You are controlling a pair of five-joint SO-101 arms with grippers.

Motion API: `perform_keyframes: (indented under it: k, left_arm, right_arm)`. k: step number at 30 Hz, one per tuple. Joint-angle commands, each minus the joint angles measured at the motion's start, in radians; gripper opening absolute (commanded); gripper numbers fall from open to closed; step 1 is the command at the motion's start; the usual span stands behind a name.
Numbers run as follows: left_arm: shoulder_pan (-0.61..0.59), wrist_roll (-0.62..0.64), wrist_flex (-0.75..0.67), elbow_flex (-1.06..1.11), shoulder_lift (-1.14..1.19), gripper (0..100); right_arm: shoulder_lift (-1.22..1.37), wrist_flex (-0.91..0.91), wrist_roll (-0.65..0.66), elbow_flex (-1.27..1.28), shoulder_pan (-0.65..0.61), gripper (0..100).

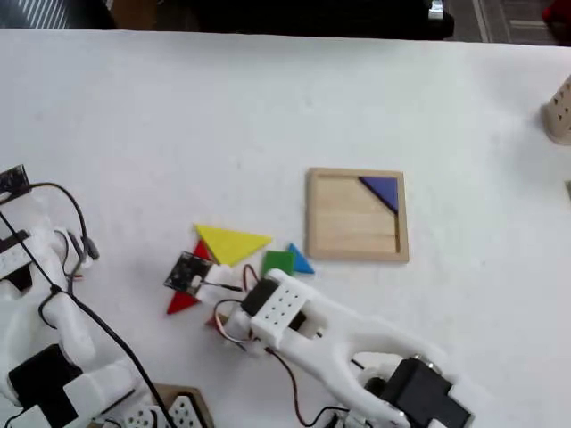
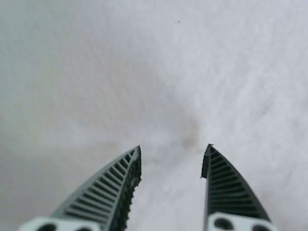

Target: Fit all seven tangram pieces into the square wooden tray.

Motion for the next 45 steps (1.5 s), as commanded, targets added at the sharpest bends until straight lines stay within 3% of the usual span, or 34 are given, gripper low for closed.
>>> perform_keyframes:
  k: [1, 8, 15, 19, 25, 29, 37, 45]
  left_arm:
    - [-0.004, -0.018, 0.000, -0.043, 0.004, 21]
    - [-0.005, -0.018, 0.000, -0.043, 0.004, 21]
    - [-0.005, -0.018, 0.000, -0.043, 0.004, 21]
    - [-0.005, -0.018, 0.000, -0.043, 0.004, 21]
    - [-0.004, -0.018, 0.000, -0.043, 0.004, 21]
    - [-0.004, -0.018, 0.000, -0.043, 0.004, 21]
    - [-0.004, -0.018, 0.000, -0.043, 0.004, 21]
    - [-0.007, -0.018, 0.000, -0.043, 0.004, 21]
  right_arm:
    - [0.042, 0.041, 0.025, -0.074, 0.015, 25.1]
    - [0.208, 0.114, 0.026, -0.201, 0.015, 23.7]
    - [0.189, 0.117, 0.026, -0.203, 0.033, 1.2]
    - [0.154, 0.125, 0.026, -0.203, 0.091, 1.6]
    - [0.008, 0.180, 0.026, -0.203, 0.234, 1.7]
    - [-0.099, 0.176, 0.026, -0.201, 0.409, 1.7]
    - [-0.097, -0.035, 0.025, -0.203, 0.713, 2.1]
    - [0.065, -0.159, -0.017, -0.278, 0.765, 1.9]
